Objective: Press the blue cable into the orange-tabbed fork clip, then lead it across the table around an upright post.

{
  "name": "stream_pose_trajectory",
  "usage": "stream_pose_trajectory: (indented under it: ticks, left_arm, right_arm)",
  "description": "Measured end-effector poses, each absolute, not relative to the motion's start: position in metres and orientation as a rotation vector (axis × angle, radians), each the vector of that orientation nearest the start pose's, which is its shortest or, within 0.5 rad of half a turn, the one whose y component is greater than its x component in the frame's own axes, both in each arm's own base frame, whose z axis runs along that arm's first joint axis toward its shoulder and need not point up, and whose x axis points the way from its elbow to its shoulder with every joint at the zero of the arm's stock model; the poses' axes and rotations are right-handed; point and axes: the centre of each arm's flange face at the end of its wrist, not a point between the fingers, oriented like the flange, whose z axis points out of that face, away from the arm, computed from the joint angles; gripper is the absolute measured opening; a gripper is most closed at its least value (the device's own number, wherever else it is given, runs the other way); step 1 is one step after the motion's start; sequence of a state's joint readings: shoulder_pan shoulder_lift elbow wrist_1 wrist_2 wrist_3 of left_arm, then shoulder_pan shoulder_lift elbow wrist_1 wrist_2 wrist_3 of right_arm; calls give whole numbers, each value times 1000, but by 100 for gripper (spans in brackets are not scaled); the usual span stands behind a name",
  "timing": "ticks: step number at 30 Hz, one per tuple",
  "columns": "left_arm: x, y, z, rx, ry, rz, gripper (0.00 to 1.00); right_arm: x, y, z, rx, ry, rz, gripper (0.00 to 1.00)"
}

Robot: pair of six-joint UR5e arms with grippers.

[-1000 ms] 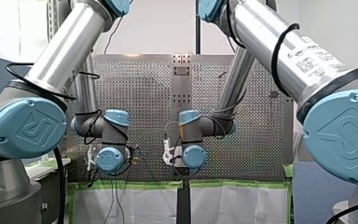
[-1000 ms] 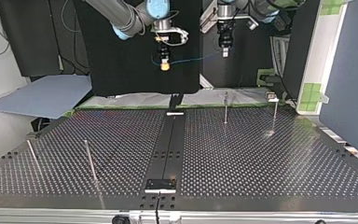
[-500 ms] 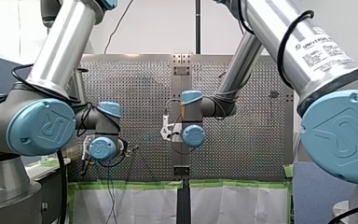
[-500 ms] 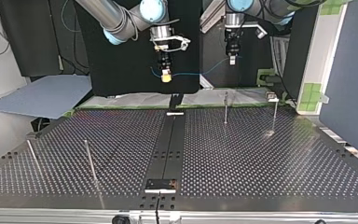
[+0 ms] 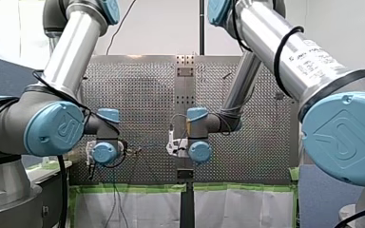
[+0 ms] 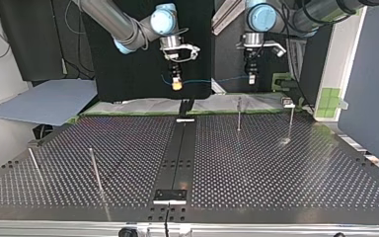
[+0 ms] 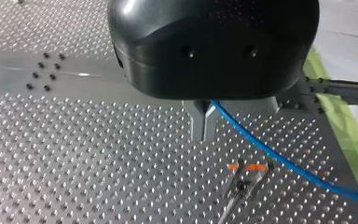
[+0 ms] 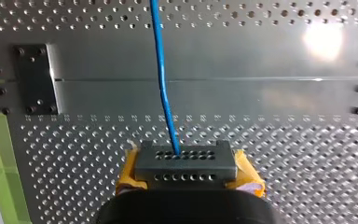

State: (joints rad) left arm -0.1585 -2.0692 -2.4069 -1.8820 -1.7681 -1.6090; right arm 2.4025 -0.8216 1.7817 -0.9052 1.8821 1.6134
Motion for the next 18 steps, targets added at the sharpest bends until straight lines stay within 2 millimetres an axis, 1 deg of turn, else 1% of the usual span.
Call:
stream_pose_trajectory:
  ticks: [7,13,18]
  left_arm:
    - [377,-151,48,-107,1636,43,0]
    - [396,-132,40,-153,1633,85,0]
    - [419,-117,30,-191,1623,110,0]
  right_arm:
    - [524,-356,22,1637,-976,1563,0]
    - [529,-373,1,1673,-983,1543,0]
    - [528,-388,-3,1670,-990,1536,0]
